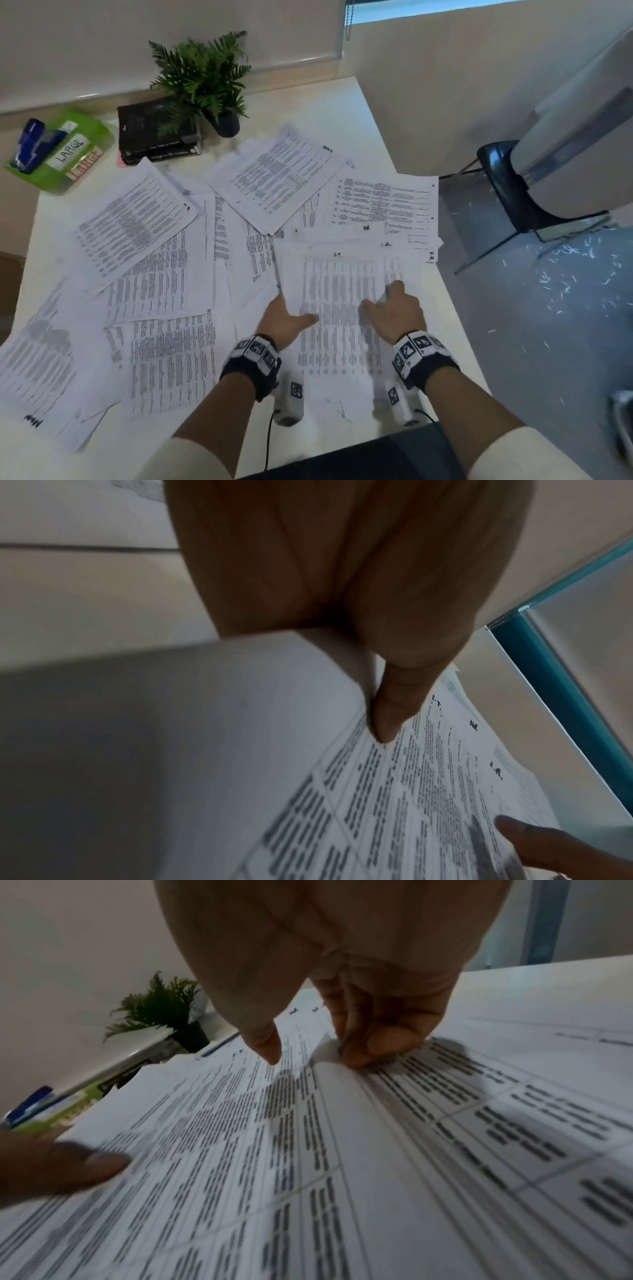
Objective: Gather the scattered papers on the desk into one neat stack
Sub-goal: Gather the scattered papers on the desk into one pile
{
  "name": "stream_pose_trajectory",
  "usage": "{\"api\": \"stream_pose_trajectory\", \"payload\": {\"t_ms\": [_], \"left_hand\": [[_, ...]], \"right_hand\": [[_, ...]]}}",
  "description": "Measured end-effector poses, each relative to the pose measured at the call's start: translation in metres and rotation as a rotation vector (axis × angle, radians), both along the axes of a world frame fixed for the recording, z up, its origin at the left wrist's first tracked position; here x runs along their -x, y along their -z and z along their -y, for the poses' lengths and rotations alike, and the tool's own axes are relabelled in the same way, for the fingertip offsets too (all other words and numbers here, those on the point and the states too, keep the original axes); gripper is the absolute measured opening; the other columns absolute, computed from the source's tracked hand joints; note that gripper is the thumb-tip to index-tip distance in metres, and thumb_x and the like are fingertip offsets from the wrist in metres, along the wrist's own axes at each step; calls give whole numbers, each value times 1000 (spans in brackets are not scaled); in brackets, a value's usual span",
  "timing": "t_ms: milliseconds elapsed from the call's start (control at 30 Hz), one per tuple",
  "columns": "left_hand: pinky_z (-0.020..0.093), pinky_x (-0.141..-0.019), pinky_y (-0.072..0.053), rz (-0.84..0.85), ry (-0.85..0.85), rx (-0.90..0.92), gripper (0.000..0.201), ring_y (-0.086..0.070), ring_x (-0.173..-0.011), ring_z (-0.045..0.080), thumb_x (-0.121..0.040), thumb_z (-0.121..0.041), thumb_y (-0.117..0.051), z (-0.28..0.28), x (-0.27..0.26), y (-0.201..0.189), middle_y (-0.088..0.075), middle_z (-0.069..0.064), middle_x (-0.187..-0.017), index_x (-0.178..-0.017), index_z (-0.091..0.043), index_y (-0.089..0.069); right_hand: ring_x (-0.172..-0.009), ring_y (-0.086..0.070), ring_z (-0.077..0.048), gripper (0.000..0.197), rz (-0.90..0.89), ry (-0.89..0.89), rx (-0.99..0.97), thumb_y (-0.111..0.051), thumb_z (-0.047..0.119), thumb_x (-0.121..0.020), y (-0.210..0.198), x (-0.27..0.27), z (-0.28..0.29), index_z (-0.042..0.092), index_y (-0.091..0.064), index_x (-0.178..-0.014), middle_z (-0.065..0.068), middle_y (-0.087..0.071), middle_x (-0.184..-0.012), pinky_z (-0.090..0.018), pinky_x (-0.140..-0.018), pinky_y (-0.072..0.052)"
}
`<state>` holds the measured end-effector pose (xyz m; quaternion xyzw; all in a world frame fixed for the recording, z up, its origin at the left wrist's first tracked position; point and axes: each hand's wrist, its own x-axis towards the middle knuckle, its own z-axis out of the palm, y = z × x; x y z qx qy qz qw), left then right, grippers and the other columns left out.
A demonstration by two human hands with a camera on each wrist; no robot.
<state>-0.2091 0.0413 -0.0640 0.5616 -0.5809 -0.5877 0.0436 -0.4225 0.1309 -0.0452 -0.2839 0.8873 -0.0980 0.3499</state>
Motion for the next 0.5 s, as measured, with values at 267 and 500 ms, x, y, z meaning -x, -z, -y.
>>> {"api": "stream_pose_trajectory", "payload": {"t_ms": [267, 500], "left_hand": [[46, -105, -46, 4, -120, -100, 57, -63, -116, 20, -79, -16, -78, 6, -44, 1, -67, -2, -124, -131, -17, -55], [33, -99, -46, -41, -187, -19, 55, -61, -110, 12, -81, -26, -79, -4, -39, -4, -64, -9, -120, -129, -24, -53]], "right_hand": [[-115, -47, -37, 64, -181, 72, 12, -60, 58, -82, -4, 23, 6, 10, -51, -122, -17, -50, -123, -45, -94, -44], [-109, -59, -33, 70, -3, 140, 38, -63, 52, -82, 7, -2, 11, 7, -42, -132, -16, -59, -124, -38, -89, -51]]}}
